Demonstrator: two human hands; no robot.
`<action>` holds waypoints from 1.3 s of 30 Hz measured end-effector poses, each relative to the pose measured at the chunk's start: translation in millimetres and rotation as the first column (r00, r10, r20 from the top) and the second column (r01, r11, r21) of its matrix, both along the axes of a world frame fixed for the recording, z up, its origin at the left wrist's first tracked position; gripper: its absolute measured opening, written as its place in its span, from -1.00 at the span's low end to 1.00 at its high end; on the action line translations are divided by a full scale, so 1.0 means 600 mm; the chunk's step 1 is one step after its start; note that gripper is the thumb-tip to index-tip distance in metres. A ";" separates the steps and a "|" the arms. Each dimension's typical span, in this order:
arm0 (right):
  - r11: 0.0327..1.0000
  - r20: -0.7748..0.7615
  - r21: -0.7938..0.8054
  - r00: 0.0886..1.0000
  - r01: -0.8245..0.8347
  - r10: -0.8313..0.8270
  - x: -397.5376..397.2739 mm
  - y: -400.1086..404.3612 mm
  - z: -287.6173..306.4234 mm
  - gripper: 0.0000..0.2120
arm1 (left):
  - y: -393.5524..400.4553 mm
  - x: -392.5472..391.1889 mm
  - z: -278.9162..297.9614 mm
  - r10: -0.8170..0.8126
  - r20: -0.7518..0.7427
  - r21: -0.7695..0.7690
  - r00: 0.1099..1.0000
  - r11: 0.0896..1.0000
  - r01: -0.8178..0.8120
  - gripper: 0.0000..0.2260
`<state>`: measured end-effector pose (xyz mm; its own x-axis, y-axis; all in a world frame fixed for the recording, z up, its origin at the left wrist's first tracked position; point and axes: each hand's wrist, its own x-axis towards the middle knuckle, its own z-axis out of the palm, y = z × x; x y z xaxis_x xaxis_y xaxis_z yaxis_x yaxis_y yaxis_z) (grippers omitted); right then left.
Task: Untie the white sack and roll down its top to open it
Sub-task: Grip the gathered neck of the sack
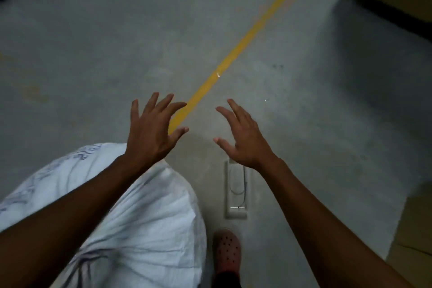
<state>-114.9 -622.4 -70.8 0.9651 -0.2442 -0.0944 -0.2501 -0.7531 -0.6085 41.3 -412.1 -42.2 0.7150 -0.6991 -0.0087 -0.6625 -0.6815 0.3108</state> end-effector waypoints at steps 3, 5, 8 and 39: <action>0.993 0.058 -0.010 0.991 -0.119 0.120 0.051 0.084 0.073 -0.27 | 0.119 0.019 0.075 0.071 -0.016 -0.041 0.997 0.997 -0.071 -0.41; 0.980 0.080 -0.015 0.976 -0.200 0.201 0.074 0.150 0.104 -0.26 | 0.209 0.020 0.107 0.120 -0.039 -0.031 0.992 0.992 -0.122 -0.38; 0.949 0.065 0.028 0.948 -0.314 0.312 0.091 0.258 0.126 -0.24 | 0.350 0.000 0.126 0.212 -0.083 -0.015 0.974 0.977 -0.214 -0.35; 0.739 -0.148 0.122 0.724 -0.663 0.674 0.009 0.669 0.041 -0.74 | 0.745 -0.207 0.027 0.442 -0.565 -0.231 0.697 0.726 -0.648 -0.26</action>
<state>-109.4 -220.8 -46.4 0.8423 0.4691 -0.2655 0.2017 -0.7310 -0.6519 -82.8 35.1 -25.8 0.9484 -0.1959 -0.2495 0.0759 -0.6236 0.7781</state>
